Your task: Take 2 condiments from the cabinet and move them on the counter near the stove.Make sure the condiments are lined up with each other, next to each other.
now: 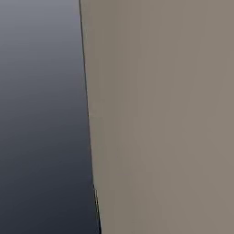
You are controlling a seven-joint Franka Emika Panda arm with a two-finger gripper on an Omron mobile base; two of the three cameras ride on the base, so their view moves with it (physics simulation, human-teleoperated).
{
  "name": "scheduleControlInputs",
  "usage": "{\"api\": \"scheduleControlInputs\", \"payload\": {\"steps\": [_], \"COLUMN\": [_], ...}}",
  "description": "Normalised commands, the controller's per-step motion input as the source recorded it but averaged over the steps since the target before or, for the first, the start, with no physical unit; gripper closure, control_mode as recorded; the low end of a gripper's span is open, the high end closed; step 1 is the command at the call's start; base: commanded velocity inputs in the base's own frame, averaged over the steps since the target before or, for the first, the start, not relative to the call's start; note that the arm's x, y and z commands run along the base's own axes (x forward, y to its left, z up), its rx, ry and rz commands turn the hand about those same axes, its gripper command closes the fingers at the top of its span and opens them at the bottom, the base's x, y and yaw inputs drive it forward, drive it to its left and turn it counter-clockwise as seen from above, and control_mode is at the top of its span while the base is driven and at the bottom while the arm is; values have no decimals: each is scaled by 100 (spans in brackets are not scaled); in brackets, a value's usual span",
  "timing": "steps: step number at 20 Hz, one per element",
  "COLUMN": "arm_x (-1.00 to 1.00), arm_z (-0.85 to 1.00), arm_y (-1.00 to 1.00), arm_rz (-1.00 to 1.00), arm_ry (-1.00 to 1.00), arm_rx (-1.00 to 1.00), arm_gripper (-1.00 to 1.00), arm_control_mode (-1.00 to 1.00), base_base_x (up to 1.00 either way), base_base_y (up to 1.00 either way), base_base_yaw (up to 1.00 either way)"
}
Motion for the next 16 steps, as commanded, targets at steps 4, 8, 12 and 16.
{"api": "scheduleControlInputs", "payload": {"steps": [4,8,12,16], "arm_x": [-53,-50,-60,-71], "arm_z": [40,57,24,0], "arm_y": [-31,-30,-23,-20], "arm_rz": [-1,-2,-2,-1], "arm_ry": [-1,1,0,0], "arm_rx": [0,0,-3,-4], "arm_gripper": [100,100,100,100], "arm_control_mode": [-100,-100,-100,-100], "base_base_x": [0,0,0,0], "base_base_y": [0,0,0,0], "base_base_yaw": [0,0,0,0]}}
